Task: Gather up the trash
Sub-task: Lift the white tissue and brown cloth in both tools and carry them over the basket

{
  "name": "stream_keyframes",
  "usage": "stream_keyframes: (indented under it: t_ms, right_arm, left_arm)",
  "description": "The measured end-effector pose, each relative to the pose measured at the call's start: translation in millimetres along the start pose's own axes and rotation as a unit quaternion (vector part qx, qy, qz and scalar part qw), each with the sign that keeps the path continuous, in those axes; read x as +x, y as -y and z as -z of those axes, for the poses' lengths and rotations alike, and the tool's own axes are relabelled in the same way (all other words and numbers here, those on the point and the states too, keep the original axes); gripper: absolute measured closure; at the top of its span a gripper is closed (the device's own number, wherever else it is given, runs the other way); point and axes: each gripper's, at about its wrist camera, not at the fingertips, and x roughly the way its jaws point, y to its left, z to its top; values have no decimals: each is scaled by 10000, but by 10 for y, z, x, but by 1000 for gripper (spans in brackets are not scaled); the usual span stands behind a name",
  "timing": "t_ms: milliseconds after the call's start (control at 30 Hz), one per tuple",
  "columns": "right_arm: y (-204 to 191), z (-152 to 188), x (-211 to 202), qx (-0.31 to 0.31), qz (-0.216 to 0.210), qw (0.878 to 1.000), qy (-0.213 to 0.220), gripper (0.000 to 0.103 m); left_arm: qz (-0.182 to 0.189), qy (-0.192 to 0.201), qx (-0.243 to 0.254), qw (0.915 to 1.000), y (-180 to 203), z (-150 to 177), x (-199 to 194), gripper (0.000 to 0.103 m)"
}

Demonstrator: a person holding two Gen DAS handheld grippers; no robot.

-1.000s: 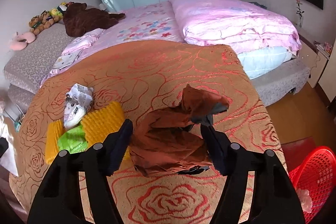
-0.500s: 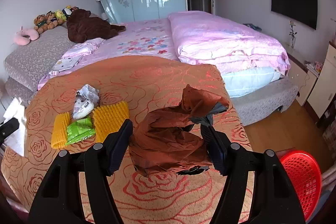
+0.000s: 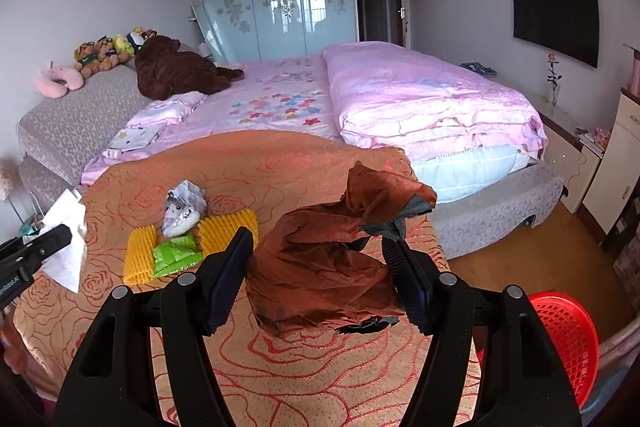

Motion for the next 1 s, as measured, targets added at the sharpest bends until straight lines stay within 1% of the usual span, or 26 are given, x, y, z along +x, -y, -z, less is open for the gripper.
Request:
stream_keyframes:
  t_ms: [400, 700, 1000]
  right_arm:
    - [193, -22, -175, 119, 201, 9996, 127, 38]
    - [382, 16, -287, 236, 415, 9987, 183, 38]
    - [691, 44, -470, 371, 716, 9964, 281, 38]
  left_arm:
    - [178, 85, 306, 9993, 267, -101, 3, 77]
    - [393, 117, 572, 9975, 565, -143, 23, 77]
    - [658, 184, 873, 9938, 939, -200, 21, 77]
